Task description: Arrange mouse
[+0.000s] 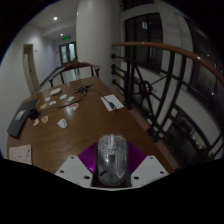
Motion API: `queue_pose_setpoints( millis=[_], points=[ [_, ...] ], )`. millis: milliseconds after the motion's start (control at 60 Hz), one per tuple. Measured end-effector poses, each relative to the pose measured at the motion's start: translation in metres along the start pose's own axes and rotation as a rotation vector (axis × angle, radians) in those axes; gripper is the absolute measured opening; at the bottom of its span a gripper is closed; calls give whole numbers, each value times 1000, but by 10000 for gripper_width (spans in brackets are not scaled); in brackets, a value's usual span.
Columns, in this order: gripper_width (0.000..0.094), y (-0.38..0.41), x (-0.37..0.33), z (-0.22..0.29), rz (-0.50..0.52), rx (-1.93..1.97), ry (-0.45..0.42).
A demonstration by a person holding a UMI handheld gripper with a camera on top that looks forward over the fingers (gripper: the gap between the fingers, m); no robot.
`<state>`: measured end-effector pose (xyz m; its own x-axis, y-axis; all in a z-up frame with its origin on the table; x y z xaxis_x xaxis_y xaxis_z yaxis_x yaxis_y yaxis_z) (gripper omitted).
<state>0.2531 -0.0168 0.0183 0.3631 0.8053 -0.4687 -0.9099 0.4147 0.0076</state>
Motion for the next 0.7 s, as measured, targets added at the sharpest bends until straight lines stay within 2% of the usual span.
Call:
queue_pose_setpoints(
  millis=[83, 167, 267, 317, 367, 433, 467, 600, 700],
  points=[
    [375, 7, -40, 34, -43, -42, -94],
    [374, 62, -94, 72, 20, -28, -206],
    [372, 148, -151, 91, 114, -88, -254],
    [374, 200, -172, 85, 193, -85, -249],
    [375, 246, -181, 54, 276, -94, -230],
    [374, 296, -176, 18, 332, -157, -146],
    [374, 310, -176, -15, 350, -203, -106],
    [376, 341, -160, -85, 378, -222, 10],
    [375, 345, -153, -88, 374, -141, -11]
  ],
)
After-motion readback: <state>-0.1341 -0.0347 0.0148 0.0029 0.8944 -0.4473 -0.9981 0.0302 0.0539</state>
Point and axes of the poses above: the point between the fingertips, and its own axes, seen from behind it with the camera up: y to the left, z up, x forward, the way the camera looks, the point moved 5 cm from there along -x, backward, against the way the camera looks, and after that the axes turned 13 degrees about -y, right-handed, at the moved point
